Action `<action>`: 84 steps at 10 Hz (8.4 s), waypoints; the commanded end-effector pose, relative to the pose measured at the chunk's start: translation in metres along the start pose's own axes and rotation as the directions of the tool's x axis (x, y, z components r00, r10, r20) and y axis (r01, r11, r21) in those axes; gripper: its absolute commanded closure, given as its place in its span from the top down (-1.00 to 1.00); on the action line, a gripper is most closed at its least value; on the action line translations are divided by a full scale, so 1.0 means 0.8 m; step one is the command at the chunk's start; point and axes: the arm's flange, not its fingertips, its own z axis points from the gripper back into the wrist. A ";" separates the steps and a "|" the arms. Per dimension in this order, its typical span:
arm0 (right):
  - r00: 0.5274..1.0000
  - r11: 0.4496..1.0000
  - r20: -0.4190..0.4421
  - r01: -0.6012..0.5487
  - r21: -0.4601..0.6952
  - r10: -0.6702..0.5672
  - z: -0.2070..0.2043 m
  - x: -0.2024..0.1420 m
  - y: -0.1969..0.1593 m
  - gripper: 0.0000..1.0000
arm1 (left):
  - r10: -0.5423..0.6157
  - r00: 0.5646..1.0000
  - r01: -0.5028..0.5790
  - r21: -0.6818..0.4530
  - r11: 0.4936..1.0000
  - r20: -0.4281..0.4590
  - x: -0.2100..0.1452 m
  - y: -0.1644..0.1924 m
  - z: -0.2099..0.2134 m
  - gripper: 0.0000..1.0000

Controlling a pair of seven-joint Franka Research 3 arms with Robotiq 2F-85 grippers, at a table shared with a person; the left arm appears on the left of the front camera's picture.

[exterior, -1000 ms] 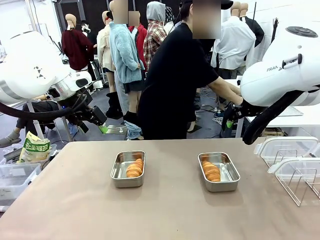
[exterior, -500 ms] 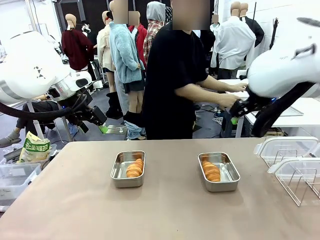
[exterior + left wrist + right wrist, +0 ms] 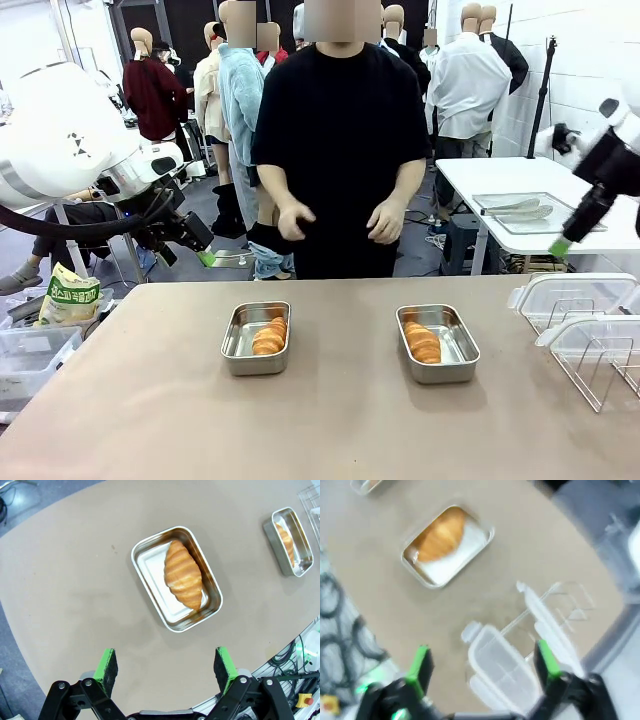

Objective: Place the bread in airtight containers.
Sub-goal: Pick up one Airtight Container lid and hand it to the human.

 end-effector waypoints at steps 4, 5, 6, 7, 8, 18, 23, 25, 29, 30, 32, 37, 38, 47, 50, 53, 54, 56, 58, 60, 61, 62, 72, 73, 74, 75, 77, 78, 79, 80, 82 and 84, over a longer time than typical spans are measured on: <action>0.904 0.911 -0.115 -0.412 0.013 0.411 0.009 -0.072 -0.015 1.00 | 0.000 1.000 0.000 0.000 1.000 0.003 0.001 0.000 0.001 1.00; 0.894 0.899 -0.098 -0.438 0.019 0.438 0.017 -0.084 -0.012 1.00 | 0.000 1.000 0.000 0.000 1.000 0.003 0.001 0.000 0.001 1.00; 0.886 0.892 -0.103 -0.449 0.051 0.452 0.022 -0.092 -0.012 1.00 | 0.000 1.000 0.000 0.000 1.000 0.003 0.001 0.000 0.001 1.00; 0.882 0.893 -0.141 -0.436 0.113 0.449 0.018 -0.100 -0.012 1.00 | 0.000 1.000 0.000 0.000 1.000 0.003 0.001 0.000 0.001 1.00; 0.878 0.883 -0.127 -0.441 0.159 0.461 0.015 -0.106 -0.010 1.00 | 0.000 1.000 0.000 0.000 1.000 0.003 0.001 0.000 0.001 1.00; 0.870 0.862 -0.117 -0.440 0.253 0.478 -0.012 -0.114 0.009 1.00 | 0.000 1.000 0.000 0.000 1.000 0.003 0.001 0.000 0.001 1.00; 0.870 0.862 -0.117 -0.440 0.253 0.478 -0.012 -0.114 0.009 1.00 | 0.000 1.000 0.000 0.000 1.000 0.003 0.001 0.000 0.001 1.00; 0.870 0.862 -0.117 -0.440 0.253 0.478 -0.012 -0.114 0.009 1.00 | 0.000 1.000 0.000 0.000 1.000 0.003 0.001 0.000 0.001 1.00; 0.870 0.862 -0.117 -0.440 0.253 0.478 -0.012 -0.114 0.009 1.00 | 0.000 1.000 0.000 0.000 1.000 0.003 0.001 0.000 0.001 1.00; 0.870 0.862 -0.117 -0.440 0.253 0.478 -0.012 -0.114 0.009 1.00 | 0.000 1.000 0.000 0.000 1.000 0.003 0.001 0.000 0.001 1.00; 0.871 0.863 -0.121 -0.436 0.254 0.476 -0.013 -0.114 0.009 1.00 | 0.000 1.000 0.000 0.000 1.000 0.003 0.001 0.000 0.001 1.00; 0.842 0.894 -0.300 -0.432 0.121 0.447 -0.042 -0.113 0.008 1.00 | 0.000 1.000 0.000 0.000 1.000 0.003 0.001 0.000 0.001 1.00; 0.845 0.894 -0.292 -0.433 0.119 0.448 -0.054 -0.118 0.002 1.00 | 0.000 1.000 0.000 0.000 1.000 0.003 0.001 0.000 0.001 1.00; 0.826 0.848 -0.193 -0.504 0.166 0.529 -0.134 -0.127 -0.038 1.00 | 0.000 1.000 0.000 0.000 1.000 0.003 0.001 0.000 0.001 1.00; 0.818 0.845 -0.212 -0.516 0.140 0.535 -0.124 -0.123 -0.037 0.46 | 0.000 1.000 0.000 0.000 1.000 0.003 0.001 0.000 0.001 1.00; 0.816 0.847 -0.229 -0.510 0.146 0.531 -0.126 -0.124 -0.038 -0.63 | 0.000 1.000 0.000 0.000 1.000 0.003 0.001 0.000 0.001 1.00; 0.817 0.849 -0.229 -0.505 0.155 0.528 -0.130 -0.125 -0.039 -0.99 | 0.000 1.000 0.000 0.000 1.000 0.003 0.001 0.000 0.001 1.00; 0.815 0.847 -0.228 -0.506 0.164 0.532 -0.135 -0.125 -0.040 -1.00 | 0.000 1.000 0.000 0.000 1.000 0.003 0.001 0.000 0.001 1.00; 0.820 0.851 -0.229 -0.503 0.150 0.525 -0.128 -0.126 -0.041 -1.00 | 0.000 1.000 0.000 0.000 1.000 0.003 0.001 0.000 0.001 1.00; 0.824 0.856 -0.231 -0.499 0.137 0.517 -0.123 -0.126 -0.042 -1.00 | 0.000 1.000 0.000 0.000 1.000 0.003 0.001 0.000 0.001 1.00; 0.838 0.869 -0.228 -0.471 0.155 0.495 -0.116 -0.126 -0.041 -1.00 | 0.000 1.000 0.000 0.000 1.000 0.003 0.001 0.000 0.001 1.00; 0.853 0.882 -0.228 -0.438 0.175 0.469 -0.106 -0.124 -0.040 -1.00 | 0.000 1.000 0.000 0.000 1.000 0.003 0.001 0.000 0.001 1.00; 0.843 0.859 -0.167 -0.509 0.062 0.511 0.055 -0.088 0.003 -1.00 | 0.000 1.000 0.000 0.000 1.000 0.003 0.001 0.000 0.001 1.00; 0.817 0.827 -0.145 -0.561 0.020 0.558 0.074 -0.069 0.013 -1.00 | 0.000 1.000 0.000 0.000 1.000 0.003 0.001 0.000 0.001 1.00; 0.787 0.792 -0.131 -0.610 -0.024 0.603 0.087 -0.045 0.018 -1.00 | 0.000 1.000 0.000 0.000 1.000 0.003 0.001 0.000 0.001 1.00; 0.729 0.727 -0.103 -0.684 -0.068 0.676 0.096 -0.015 0.021 -1.00 | 0.000 1.000 0.000 0.000 1.000 0.003 0.001 0.000 0.001 1.00; 0.612 0.593 -0.077 -0.786 -0.177 0.787 0.112 0.056 0.030 -1.00 | 0.000 1.000 0.000 0.000 1.000 0.003 0.001 0.000 0.001 1.00; 0.559 0.534 -0.081 -0.818 -0.215 0.825 0.117 0.085 0.033 -1.00 | 0.000 1.000 0.000 0.000 1.000 0.003 0.001 0.000 0.001 1.00; 0.523 0.490 -0.083 -0.834 -0.252 0.848 0.119 0.101 0.035 -1.00 | 0.000 1.000 0.000 0.000 1.000 0.003 0.001 0.000 0.001 1.00; 0.480 0.439 -0.080 -0.848 -0.298 0.873 0.117 0.122 0.034 -1.00 | 0.000 1.000 0.000 0.000 1.000 0.003 0.001 0.000 0.001 1.00; 0.438 0.397 -0.067 -0.861 -0.317 0.897 0.097 0.159 0.018 -1.00 | 0.000 1.000 0.000 0.000 1.000 0.003 0.001 0.000 0.001 1.00; 0.429 0.405 -0.037 -0.876 -0.263 0.903 0.077 0.198 0.000 -1.00 | 0.000 1.000 0.000 0.000 1.000 0.003 0.001 0.000 0.001 1.00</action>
